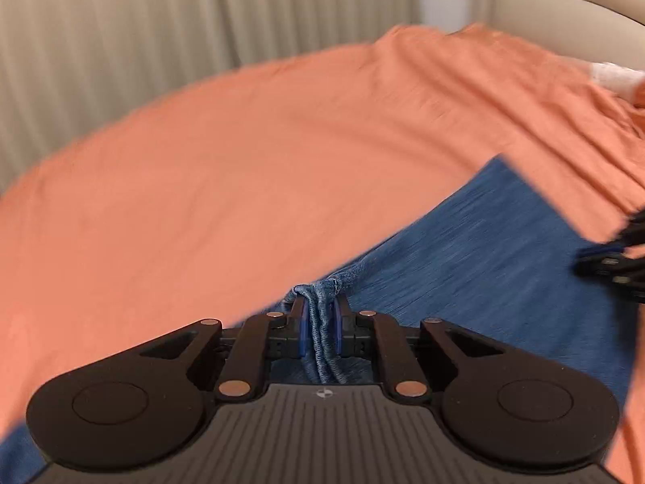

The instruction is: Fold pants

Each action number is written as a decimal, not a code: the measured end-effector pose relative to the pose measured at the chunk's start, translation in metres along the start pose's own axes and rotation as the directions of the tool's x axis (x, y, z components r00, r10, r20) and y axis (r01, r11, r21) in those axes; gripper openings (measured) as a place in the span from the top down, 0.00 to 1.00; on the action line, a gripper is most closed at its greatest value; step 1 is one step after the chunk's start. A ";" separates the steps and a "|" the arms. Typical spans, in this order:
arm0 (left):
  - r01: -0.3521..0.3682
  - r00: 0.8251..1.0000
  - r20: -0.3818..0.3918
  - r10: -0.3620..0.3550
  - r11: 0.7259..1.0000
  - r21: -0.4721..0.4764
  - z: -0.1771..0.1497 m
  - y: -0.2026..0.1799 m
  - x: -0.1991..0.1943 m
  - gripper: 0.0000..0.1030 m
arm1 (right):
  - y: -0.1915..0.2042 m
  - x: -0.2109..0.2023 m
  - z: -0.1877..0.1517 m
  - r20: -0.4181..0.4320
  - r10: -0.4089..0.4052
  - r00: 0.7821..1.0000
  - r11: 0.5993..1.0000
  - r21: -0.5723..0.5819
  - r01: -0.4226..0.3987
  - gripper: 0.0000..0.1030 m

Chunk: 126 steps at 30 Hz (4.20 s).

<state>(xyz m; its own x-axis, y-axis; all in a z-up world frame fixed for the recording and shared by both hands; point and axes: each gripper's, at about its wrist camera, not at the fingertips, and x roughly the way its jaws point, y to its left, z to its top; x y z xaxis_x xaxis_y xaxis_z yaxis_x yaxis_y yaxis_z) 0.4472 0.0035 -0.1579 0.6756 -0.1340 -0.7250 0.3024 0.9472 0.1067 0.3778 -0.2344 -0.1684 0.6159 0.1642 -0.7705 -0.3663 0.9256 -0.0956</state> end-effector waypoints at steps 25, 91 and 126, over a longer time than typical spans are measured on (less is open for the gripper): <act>-0.065 0.992 -0.128 0.013 0.909 -0.412 -0.045 0.103 -0.136 0.40 | 0.021 -0.091 -0.010 0.037 0.079 0.996 0.994 -0.072 -0.076 0.61; -0.151 0.947 0.083 0.312 0.655 -0.740 -0.089 0.203 -0.242 0.81 | 0.173 0.015 0.120 -0.111 0.285 0.952 0.890 -0.338 -0.306 0.46; 0.245 0.930 -0.145 -0.338 0.863 -0.442 0.048 -0.125 -0.041 0.50 | -0.069 -0.118 -0.059 -0.087 0.296 0.951 0.955 0.038 -0.293 0.43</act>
<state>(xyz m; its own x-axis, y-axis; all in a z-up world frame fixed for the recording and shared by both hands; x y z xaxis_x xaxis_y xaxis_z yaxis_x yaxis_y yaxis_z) 0.4139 -0.1237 -0.1086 0.4281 -0.4027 -0.8090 0.1293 0.9133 -0.3862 0.2890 -0.3380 -0.1081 0.4167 0.4001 -0.8163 -0.5039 0.8490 0.1589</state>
